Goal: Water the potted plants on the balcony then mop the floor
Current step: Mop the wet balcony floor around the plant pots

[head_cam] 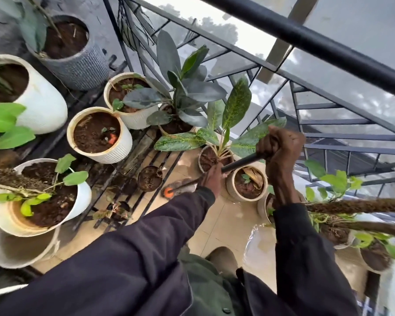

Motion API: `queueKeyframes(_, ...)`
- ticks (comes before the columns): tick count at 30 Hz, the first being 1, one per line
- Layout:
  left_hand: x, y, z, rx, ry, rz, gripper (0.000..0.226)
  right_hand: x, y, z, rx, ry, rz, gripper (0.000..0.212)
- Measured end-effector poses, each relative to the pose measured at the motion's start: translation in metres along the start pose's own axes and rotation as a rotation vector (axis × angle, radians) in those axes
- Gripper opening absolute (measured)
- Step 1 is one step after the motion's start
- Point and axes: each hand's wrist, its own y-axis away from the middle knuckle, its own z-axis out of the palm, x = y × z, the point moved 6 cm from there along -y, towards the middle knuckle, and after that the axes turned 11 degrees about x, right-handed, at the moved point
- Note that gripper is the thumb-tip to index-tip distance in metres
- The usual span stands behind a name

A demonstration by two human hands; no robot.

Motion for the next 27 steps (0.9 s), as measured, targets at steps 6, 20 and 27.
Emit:
queueKeyframes(6, -0.028, 0.012, -0.006, 0.063, -0.056, -0.019, 0.041, 0.014, 0.011, 0.013, -0.068, -0.038, 0.012, 0.047)
queueKeyframes(20, 0.041, -0.071, -0.025, 0.138, 0.133, 0.02, 0.037, -0.026, -0.019, 0.043, -0.079, 0.104, -0.256, 0.043)
queueKeyframes(27, 0.053, -0.084, -0.023, 0.162, 0.072, 0.001, 0.027, -0.024, -0.06, 0.041, -0.126, 0.065, -0.185, 0.053)
